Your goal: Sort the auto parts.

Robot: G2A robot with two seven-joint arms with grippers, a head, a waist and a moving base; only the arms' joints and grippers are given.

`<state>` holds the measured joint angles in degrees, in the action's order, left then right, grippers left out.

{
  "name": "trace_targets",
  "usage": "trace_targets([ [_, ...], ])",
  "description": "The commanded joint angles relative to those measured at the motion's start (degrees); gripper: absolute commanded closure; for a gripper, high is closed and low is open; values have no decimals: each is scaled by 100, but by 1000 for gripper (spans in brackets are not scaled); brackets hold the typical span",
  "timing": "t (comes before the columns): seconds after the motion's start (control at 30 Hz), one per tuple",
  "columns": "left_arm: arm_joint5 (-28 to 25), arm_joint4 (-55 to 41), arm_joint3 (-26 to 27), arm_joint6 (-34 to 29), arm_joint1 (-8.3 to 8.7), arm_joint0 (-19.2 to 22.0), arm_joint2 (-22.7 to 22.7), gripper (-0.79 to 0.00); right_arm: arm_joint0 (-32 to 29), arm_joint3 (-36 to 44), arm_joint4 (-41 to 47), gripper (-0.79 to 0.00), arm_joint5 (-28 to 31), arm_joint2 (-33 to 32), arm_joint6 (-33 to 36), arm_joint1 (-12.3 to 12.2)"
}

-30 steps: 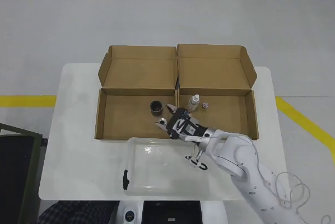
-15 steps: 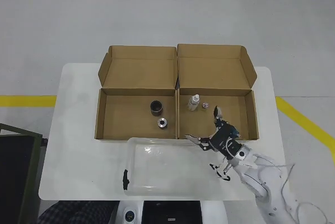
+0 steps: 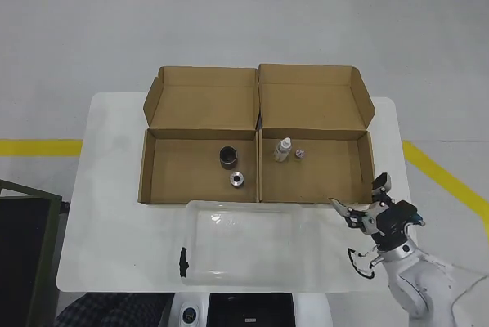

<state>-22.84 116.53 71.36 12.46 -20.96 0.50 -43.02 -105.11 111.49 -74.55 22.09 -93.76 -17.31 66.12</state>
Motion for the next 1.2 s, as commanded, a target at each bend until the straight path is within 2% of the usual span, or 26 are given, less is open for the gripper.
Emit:
trace_targets([
  [0.0,0,0,0,0,0,0,0,-785,-125,-23,99,-785,-6,-134,-148,-1],
  [0.27,0,0,0,0,0,0,0,-785,-303,-114,329,-785,-3,-331,-423,8],
  [1.17,0,0,0,0,0,0,0,-784,-300,-119,348,-785,7,-328,-431,9],
])
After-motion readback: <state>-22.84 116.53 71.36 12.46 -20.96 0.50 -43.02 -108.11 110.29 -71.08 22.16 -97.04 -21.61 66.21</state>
